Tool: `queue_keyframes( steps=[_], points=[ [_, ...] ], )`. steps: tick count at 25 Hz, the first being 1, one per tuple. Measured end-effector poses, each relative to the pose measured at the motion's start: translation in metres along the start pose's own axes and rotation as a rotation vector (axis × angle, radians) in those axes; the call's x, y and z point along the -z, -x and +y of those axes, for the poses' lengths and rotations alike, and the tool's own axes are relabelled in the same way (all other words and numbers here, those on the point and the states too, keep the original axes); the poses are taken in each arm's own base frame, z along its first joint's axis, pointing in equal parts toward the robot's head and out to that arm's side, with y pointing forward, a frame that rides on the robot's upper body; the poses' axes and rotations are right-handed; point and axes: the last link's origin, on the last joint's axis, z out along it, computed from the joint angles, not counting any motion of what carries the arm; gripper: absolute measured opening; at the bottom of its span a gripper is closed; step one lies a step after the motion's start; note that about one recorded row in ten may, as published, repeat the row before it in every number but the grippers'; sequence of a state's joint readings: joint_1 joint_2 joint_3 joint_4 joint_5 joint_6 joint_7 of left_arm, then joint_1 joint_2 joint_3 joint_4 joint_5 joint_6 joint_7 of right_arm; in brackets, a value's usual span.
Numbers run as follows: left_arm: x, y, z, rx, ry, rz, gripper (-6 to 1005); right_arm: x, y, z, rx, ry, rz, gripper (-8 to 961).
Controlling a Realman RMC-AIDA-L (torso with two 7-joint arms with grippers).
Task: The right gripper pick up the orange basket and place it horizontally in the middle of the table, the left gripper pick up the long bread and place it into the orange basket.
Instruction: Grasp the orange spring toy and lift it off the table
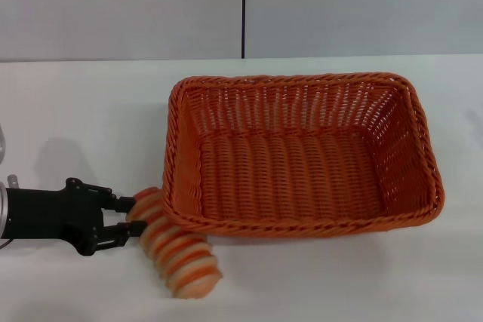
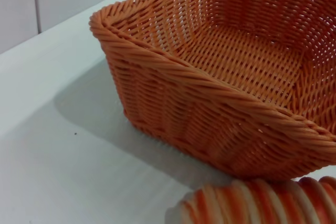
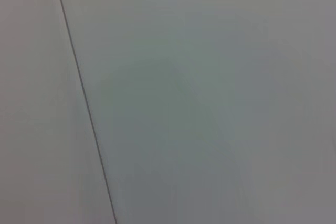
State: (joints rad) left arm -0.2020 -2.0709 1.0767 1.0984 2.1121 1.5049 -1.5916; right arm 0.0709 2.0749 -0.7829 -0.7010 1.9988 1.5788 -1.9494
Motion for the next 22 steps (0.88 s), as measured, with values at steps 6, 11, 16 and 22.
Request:
queue_keyframes(
  steps=[6,11,16,22],
  points=[
    [-0.004,-0.003,0.000,0.012,-0.005,-0.009,398,0.001,-0.001,0.001,-0.005,-0.001,-0.001,411],
    [-0.007,-0.003,0.003,-0.007,0.004,-0.023,316,0.001,-0.002,0.000,-0.013,-0.005,0.000,411],
    [-0.007,-0.006,0.005,-0.017,0.008,-0.029,236,0.001,-0.002,0.000,-0.014,-0.007,-0.001,411],
    [0.010,-0.013,-0.002,-0.012,-0.059,-0.011,204,0.000,-0.002,-0.001,-0.012,-0.007,-0.003,411]
  ],
)
